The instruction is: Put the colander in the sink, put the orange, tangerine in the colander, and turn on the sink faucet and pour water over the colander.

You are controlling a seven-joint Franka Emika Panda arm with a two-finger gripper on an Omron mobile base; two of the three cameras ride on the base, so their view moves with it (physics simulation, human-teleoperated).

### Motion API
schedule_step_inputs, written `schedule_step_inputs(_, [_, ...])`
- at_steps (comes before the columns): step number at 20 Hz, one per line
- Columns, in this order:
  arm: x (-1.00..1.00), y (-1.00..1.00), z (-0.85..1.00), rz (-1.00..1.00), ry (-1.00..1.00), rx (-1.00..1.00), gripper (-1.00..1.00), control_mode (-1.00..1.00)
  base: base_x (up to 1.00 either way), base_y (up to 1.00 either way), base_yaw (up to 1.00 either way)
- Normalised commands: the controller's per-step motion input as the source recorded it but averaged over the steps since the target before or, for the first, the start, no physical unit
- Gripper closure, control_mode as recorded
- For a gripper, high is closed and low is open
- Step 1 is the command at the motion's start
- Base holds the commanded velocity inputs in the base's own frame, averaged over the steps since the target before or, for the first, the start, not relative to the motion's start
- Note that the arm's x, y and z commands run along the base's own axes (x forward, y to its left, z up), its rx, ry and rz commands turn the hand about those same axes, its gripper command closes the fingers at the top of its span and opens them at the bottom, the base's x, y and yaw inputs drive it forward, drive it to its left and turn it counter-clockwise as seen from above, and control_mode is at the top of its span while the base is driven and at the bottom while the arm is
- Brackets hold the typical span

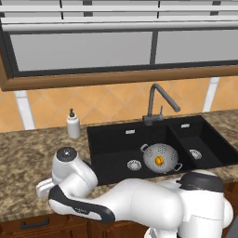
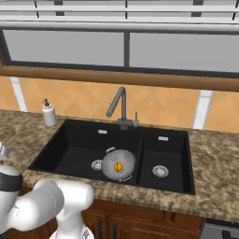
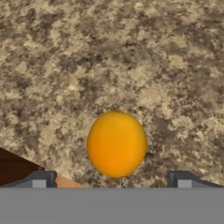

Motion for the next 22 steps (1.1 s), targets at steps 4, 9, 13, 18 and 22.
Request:
schedule_step_inputs(4, [0.00, 0.00, -0.13, 0.00, 0.00, 0.00, -1.00, -1.00, 0.00, 0.00, 0.00])
schedule_step_inputs(9, [0.01, 0.00, -0.21, 0.00, 0.00, -0.03, -1.00, -1.00, 0.00, 0.00, 0.00])
schedule_step_inputs(13, [0.13, 0.00, -0.25, 0.00, 0.00, -0.03, -1.00, -1.00, 0.00, 0.00, 0.00])
schedule_step_inputs(18, [0.19, 0.00, -0.15, 0.00, 0.00, 0.00, -1.00, -1.00, 0.00, 0.00, 0.00])
schedule_step_inputs(22, [0.27, 0.00, -0.11, 0.00, 0.00, 0.00, 1.00, -1.00, 0.00, 0.00, 0.00])
